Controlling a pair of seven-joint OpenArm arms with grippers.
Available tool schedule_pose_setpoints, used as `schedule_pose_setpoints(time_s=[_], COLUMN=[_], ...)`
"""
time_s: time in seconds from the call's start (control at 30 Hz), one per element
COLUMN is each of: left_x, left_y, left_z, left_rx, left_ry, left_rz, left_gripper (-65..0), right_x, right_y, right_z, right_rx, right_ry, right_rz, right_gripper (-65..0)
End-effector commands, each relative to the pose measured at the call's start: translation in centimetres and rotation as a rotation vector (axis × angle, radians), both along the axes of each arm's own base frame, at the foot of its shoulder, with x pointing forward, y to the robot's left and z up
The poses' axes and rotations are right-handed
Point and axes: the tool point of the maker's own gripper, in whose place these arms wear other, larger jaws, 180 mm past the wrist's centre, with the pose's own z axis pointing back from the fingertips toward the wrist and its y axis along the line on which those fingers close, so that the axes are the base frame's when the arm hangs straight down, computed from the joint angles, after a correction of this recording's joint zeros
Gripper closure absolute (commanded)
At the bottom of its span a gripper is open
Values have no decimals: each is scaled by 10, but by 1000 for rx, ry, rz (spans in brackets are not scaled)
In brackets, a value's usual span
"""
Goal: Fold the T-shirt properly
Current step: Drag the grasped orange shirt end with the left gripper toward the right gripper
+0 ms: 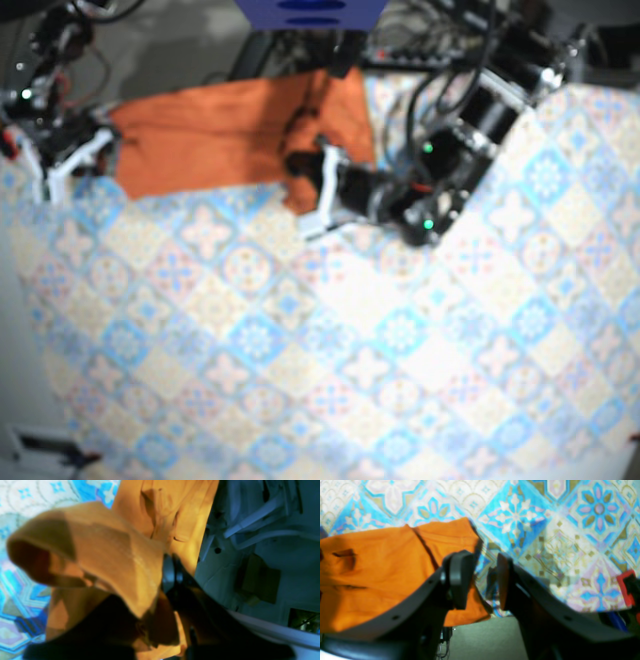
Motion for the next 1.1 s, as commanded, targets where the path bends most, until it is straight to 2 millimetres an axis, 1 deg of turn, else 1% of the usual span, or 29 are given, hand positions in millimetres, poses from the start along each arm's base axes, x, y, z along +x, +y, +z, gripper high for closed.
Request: schedule_pose_setpoints(time_s=[0.0, 0.1, 0.3, 0.4, 0.6, 0.93, 0.97, 1.07], left_x=[12, 12, 11, 0, -11, -10, -10, -10], left_y=[-10, -14, -15, -20, -24, -25, -25, -24], left_z=[15, 18, 17, 13, 9, 10, 10, 10], left_rx=[-49, -58, -55, -46, -37, -40, -40, -38], left_ry=[-32, -32, -30, -22, -12, -15, -15, -13], left_rz=[6, 2, -4, -43, -82, -80, -80, -78], left_gripper=[0, 0, 0, 0, 0, 0, -14, -129], right_x=[9, 9, 9, 9, 8, 8, 8, 8], right_y=[-3, -3, -3, -3, -1, 2, 2, 2], right_z=[13, 13, 12, 12, 11, 10, 10, 10], right_rx=[-15, -15, -14, -14, -6, 1, 1, 1], right_ry=[-46, -46, -48, -48, -49, -51, -51, -49], right_rz=[12, 12, 11, 11, 9, 7, 7, 7], right_gripper=[-197, -197, -197, -197, -197, -197, -197, -197])
